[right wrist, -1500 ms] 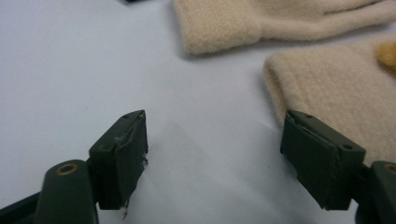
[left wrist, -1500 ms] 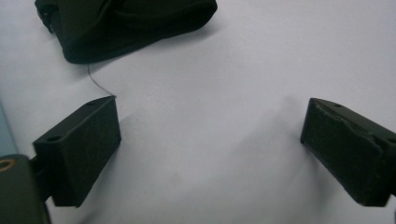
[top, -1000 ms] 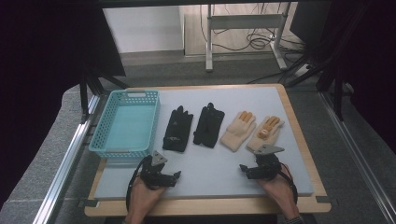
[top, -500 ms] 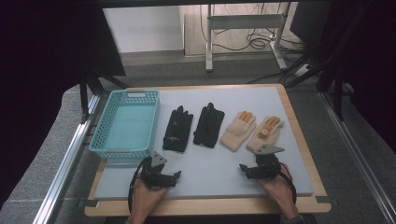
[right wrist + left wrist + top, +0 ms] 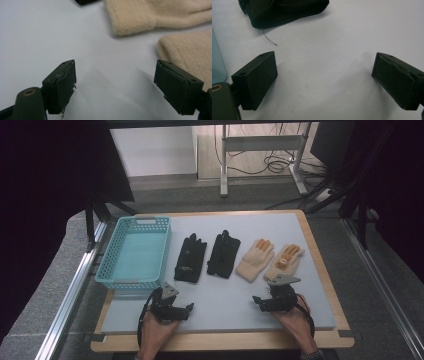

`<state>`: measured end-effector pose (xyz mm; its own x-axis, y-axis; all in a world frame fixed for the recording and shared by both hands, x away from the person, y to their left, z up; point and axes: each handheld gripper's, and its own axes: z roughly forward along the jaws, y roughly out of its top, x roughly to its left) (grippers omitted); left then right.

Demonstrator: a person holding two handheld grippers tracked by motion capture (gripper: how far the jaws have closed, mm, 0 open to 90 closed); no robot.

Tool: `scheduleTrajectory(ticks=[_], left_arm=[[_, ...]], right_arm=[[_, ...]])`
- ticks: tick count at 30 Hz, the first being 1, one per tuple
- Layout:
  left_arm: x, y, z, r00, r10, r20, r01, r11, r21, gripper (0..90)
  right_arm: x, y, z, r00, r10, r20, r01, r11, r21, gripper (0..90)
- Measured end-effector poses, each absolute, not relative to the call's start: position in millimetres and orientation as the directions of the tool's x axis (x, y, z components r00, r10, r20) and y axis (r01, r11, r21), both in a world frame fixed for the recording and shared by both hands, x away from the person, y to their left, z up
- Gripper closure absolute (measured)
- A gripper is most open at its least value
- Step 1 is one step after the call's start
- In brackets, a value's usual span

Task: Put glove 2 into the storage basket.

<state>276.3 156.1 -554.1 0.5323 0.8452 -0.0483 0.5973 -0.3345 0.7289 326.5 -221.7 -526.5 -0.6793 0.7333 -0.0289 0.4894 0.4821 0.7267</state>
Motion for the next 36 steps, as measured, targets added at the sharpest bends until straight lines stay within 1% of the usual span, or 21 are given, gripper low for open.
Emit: scheduleTrajectory(ticks=[6, 20, 22, 25, 27, 28, 29, 36], left_arm=[[276, 156, -554, 0.531, 0.846, -0.048, 0.597, -0.334, 0.729, 6.5], [276, 156, -554, 0.531, 0.846, -0.049, 0.598, -0.333, 0.729, 6.5], [276, 156, -554, 0.531, 0.846, -0.049, 0.598, -0.333, 0.729, 6.5], [276, 156, -554, 0.531, 0.846, -0.05, 0.598, -0.332, 0.729, 6.5], [276, 156, -554, 0.531, 0.846, -0.05, 0.598, -0.333, 0.729, 6.5], [276, 156, -554, 0.531, 0.846, -0.05, 0.597, -0.332, 0.73, 6.5], [276, 156, -554, 0.531, 0.846, -0.049, 0.597, -0.332, 0.73, 6.5], [276, 156, -554, 0.53, 0.846, -0.049, 0.597, -0.332, 0.731, 6.5]], right_arm=[[332, -218, -519, -0.685, 0.728, 0.0, 0.493, 0.464, 0.736, 17.8], [360, -197, -506, -0.7, 0.714, 0.013, 0.488, 0.465, 0.738, 18.2], [369, -192, -505, -0.707, 0.707, 0.01, 0.482, 0.471, 0.739, 21.5], [375, -188, -503, -0.708, 0.707, 0.013, 0.483, 0.47, 0.739, 23.9], [384, -181, -500, -0.714, 0.7, 0.013, 0.475, 0.472, 0.743, 27.9], [384, -181, -500, -0.714, 0.7, 0.013, 0.475, 0.472, 0.743, 27.9], [390, -175, -499, -0.718, 0.696, 0.009, 0.47, 0.477, 0.743, 30.2], [410, -157, -498, -0.729, 0.684, -0.005, 0.462, 0.498, 0.734, 35.8]])
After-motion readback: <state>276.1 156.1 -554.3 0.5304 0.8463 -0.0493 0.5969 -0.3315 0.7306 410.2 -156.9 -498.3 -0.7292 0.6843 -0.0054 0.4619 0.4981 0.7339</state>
